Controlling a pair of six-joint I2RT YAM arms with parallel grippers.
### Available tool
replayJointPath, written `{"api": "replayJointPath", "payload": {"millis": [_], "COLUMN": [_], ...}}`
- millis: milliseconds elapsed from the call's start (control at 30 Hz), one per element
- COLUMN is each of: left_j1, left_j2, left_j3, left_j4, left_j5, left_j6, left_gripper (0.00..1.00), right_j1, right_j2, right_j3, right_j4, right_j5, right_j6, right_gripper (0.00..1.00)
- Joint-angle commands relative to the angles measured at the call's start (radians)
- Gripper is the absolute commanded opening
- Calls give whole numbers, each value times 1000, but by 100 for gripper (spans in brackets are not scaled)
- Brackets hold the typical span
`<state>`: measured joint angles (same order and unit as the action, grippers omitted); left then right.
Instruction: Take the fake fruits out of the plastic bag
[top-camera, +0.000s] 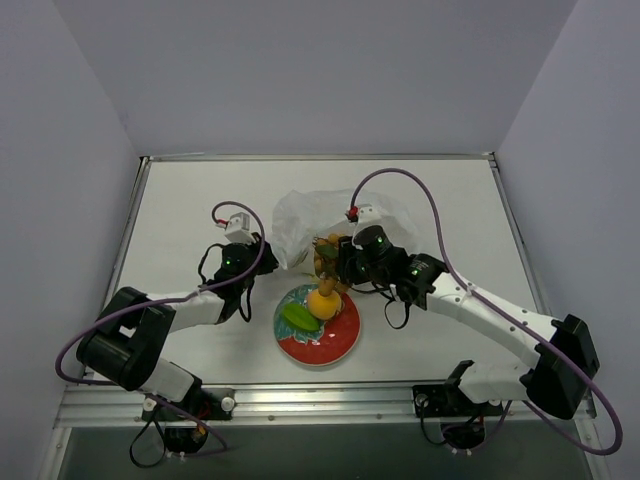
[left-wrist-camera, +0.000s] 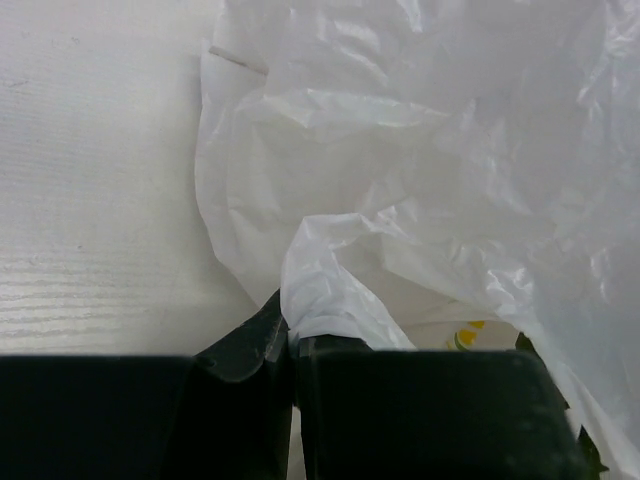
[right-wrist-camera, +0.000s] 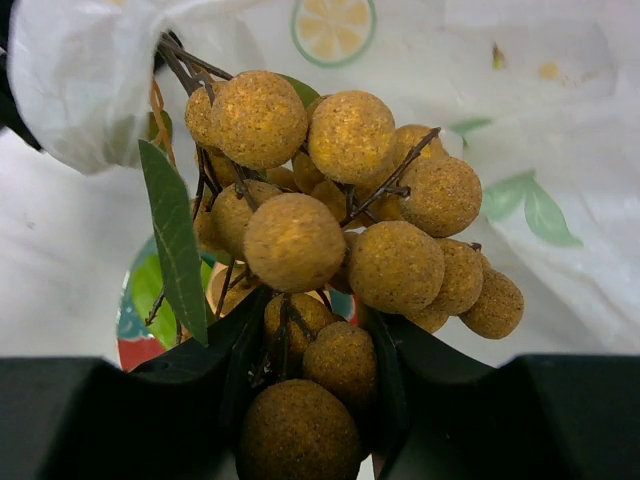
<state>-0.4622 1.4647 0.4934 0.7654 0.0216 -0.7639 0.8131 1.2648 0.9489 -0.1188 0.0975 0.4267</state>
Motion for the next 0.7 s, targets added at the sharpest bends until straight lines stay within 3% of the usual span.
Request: {"api": "replayJointPath", "payload": {"millis": [0,233,500,667], "left_j1": [8,8,13,19], "left_j2": [-37,-10,40,88], "left_j3": [8,56,183,226], "left_j4": [94,127,57,72], "left_j5": [-8,-12,-77,-69], "left_j6": [-54,-129,-109,-144], "left_gripper": [2,2,2,2], "right_j1": [8,35,118,132], "right_j2": [-77,-85,-222,-228], "right_j3": [-9,-2,36,1], "right_j4": [-85,-133,-134,-174], "right_j5": [65,21,-74,-35], "right_j6": [26,26,29,56], "right_gripper": [0,0,0,0]}}
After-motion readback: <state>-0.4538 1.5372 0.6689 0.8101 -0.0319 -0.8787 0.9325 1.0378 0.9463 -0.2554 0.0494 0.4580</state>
